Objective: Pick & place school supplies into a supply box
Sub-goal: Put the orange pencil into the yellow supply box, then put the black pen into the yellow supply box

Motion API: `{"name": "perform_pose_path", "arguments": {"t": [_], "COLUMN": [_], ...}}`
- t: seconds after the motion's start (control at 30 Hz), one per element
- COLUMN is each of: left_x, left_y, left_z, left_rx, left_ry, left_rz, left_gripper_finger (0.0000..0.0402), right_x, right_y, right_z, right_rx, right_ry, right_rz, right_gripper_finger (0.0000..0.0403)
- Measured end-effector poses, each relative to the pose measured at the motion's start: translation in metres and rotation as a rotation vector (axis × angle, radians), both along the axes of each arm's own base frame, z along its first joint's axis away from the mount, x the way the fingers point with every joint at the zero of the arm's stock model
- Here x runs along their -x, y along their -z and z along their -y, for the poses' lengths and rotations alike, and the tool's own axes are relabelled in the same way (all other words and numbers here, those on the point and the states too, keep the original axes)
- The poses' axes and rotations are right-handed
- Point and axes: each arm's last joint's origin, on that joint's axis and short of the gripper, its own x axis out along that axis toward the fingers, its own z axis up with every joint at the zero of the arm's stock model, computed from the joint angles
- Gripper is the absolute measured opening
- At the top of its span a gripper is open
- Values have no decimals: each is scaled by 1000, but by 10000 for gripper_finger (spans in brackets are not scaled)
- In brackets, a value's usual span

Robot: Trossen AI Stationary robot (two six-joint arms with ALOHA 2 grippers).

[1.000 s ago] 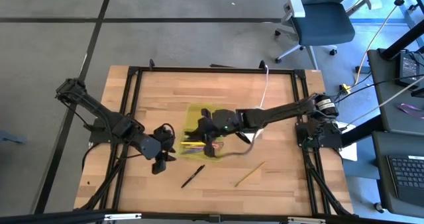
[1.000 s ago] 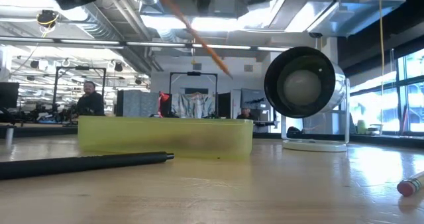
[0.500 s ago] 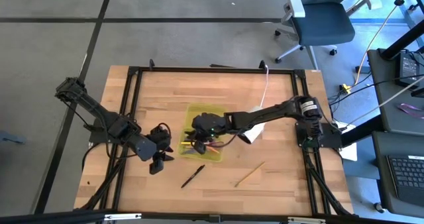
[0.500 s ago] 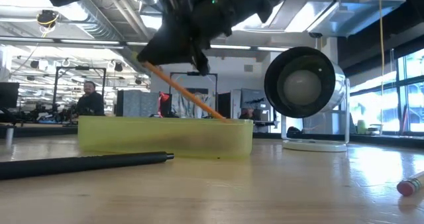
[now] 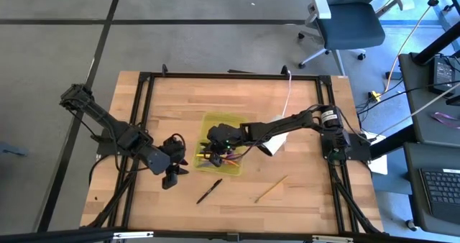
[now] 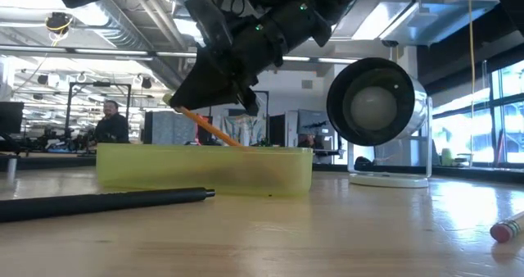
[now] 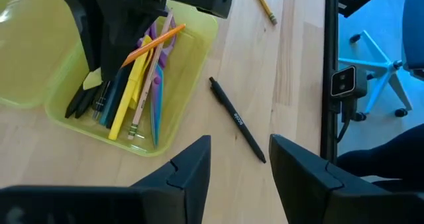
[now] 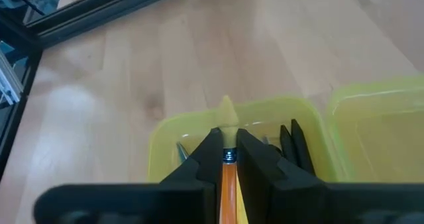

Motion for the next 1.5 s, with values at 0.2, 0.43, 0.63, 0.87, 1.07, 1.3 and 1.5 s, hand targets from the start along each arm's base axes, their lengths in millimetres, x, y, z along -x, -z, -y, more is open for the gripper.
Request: {"name": "perform_pose_path", "arguments": {"t": [0.2,0.43,0.63,0.87,1.07,1.3,1.5], "left_x": [0,0,0,0,0,-1,-4], "left_y": [0,0,0,0,0,-1,-3], "left_z": [0,0,0,0,0,1,1], "left_rx": [-5,-7,-8,-8,-6,24,43], "left_ry": [6,8,8,8,8,-13,-37], "left_rz": [0,1,1,1,2,13,49], "left_gripper_finger": [148,146,147,148,150,150,147], "right_x": [0,0,0,0,1,24,63], "right_y": [2,2,2,2,-2,-51,-80], "right_z": [0,0,0,0,0,2,-11], "right_rx": [4,22,24,24,83,151,252], "right_ry": [-3,-16,-17,-17,-59,-109,-121], "right_rz": [-2,-1,-2,-2,1,-9,-142], "right_gripper_finger": [39,40,69,111,121,121,121]}}
